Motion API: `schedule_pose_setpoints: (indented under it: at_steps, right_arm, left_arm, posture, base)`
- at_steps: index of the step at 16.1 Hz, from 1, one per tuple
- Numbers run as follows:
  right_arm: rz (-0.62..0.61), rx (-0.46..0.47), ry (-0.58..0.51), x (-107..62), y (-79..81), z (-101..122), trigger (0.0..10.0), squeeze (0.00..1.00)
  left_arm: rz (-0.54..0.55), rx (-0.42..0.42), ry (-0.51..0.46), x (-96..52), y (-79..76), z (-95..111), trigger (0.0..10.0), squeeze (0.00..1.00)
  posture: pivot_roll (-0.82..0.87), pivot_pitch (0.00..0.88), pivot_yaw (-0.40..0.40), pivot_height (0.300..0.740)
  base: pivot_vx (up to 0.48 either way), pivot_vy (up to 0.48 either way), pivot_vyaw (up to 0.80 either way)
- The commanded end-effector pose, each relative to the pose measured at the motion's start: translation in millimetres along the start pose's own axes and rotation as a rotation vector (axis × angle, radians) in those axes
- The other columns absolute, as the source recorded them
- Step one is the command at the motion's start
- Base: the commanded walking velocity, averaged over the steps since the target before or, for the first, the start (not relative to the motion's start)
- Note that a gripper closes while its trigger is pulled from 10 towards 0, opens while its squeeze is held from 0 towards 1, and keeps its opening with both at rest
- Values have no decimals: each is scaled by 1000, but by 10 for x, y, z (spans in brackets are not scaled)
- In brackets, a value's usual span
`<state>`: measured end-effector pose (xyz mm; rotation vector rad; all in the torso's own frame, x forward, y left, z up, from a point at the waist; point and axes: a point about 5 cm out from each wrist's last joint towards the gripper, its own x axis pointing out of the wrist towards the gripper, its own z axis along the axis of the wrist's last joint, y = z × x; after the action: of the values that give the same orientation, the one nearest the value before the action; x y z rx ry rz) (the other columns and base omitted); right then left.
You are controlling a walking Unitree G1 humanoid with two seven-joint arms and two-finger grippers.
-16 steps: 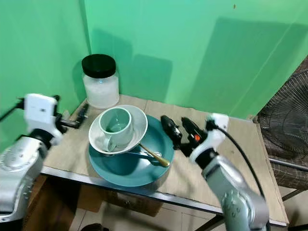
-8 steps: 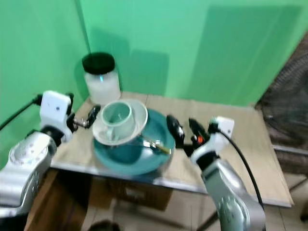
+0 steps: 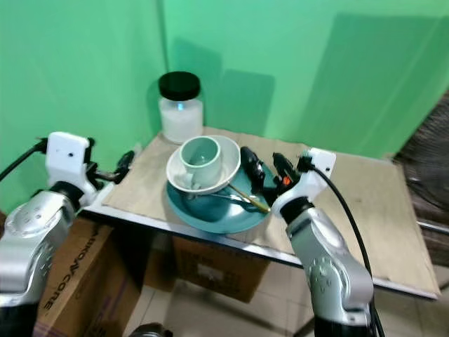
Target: Setting the table
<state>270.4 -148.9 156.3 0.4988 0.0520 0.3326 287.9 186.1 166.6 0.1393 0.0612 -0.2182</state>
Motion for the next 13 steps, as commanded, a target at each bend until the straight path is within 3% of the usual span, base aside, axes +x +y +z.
schedule_pose_setpoints:
  at_steps: [1, 2, 3, 5, 8, 9, 10, 11, 13]
  right_arm:
    - [-12, 18, -17, 31, -24, 19, 10000, 0]
    - [-48, 64, -13, 97, -73, 3, 10000, 871]
    - [-55, 126, -13, 155, -104, -9, 10000, 1000]
    - [-46, 230, 16, 238, -154, -41, 10000, 1000]
    - [-26, 340, 31, 306, -141, -64, 10000, 1000]
    - [-15, 367, 35, 322, -128, -65, 10000, 745]
    - [20, 416, 51, 354, -80, -77, 10000, 0]
    - [57, 445, 85, 381, -20, -109, 10000, 0]
    - [76, 436, 134, 408, 30, -174, 10000, 0]
  left_arm:
    - [-19, -26, -21, 33, 12, 24, 10000, 1000]
    - [-38, -51, -27, 108, 32, 14, 10000, 1000]
    - [-75, -97, -29, 175, 36, 1, 10000, 1000]
    - [-123, -185, -6, 322, 44, -64, 10000, 1000]
    - [-87, -292, 51, 477, 93, -248, 10000, 1000]
    - [-95, -330, 50, 513, 82, -274, 10000, 643]
    - [-127, -412, 37, 584, 34, -292, 10000, 0]
    - [-153, -485, 24, 656, -19, -286, 10000, 0]
    - [-196, -503, 30, 740, -114, -296, 10000, 0]
  posture:
    - [50, 0, -43, 740]
    - [49, 0, -48, 740]
    - [48, 0, -50, 740]
    - [30, 0, -48, 740]
    - [10, 0, -44, 740]
    - [7, 0, -46, 740]
    - [4, 0, -48, 740]
    - [2, 0, -52, 740]
    - [-2, 0, -58, 740]
  base:
    - [0, 0, 0]
    - [0, 0, 0]
    - [0, 0, 0]
    - [0, 0, 0]
    - [0, 0, 0]
    - [0, 0, 0]
    - [0, 0, 0]
    - [0, 0, 0]
    - [0, 0, 0]
